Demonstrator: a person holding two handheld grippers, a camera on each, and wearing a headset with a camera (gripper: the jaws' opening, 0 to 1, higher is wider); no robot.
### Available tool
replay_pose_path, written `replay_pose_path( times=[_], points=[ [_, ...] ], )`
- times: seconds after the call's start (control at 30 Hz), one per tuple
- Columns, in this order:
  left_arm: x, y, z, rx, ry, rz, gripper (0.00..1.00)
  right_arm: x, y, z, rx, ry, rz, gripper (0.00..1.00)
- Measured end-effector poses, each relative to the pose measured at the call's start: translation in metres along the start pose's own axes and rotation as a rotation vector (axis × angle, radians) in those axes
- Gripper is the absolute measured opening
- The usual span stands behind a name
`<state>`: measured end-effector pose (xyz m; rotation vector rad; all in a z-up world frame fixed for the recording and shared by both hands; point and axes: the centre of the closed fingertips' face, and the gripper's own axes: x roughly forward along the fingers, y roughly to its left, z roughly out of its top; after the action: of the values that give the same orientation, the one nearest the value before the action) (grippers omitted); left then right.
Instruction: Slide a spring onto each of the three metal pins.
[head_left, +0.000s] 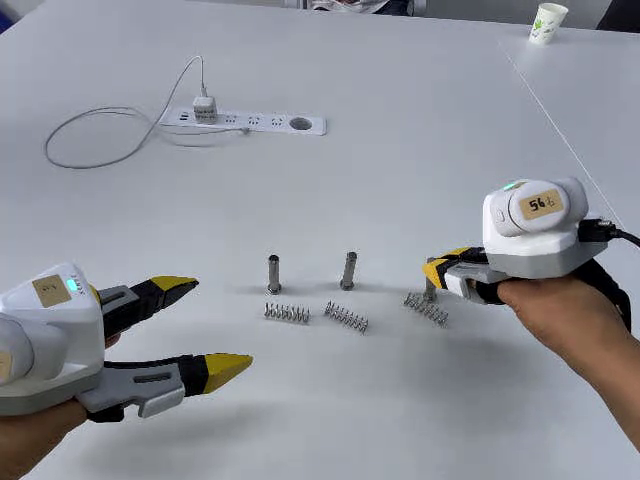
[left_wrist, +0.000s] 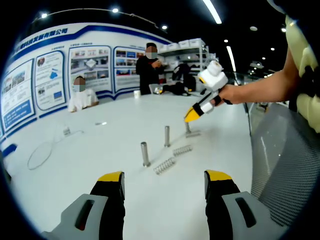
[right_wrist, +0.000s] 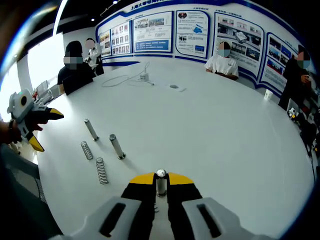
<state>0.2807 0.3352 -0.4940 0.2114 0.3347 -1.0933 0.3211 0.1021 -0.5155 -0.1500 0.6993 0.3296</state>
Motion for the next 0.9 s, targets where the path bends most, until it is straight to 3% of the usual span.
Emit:
replay_pose_path(
  times=[0.3,0.9],
  points=[
    [0.0000,-0.0005,0.0000,-0.001,-0.001,0.001,0.66,-0.0022,-0.0009,-0.0006,0.009,-0.046,-0.001,0.09],
    [0.0013,-0.0012,-0.0008,-0.003,-0.003,-0.003,0.66,-0.0055,-0.0020,-0.0024,0.021,-0.056,0.008,0.13]
  ],
)
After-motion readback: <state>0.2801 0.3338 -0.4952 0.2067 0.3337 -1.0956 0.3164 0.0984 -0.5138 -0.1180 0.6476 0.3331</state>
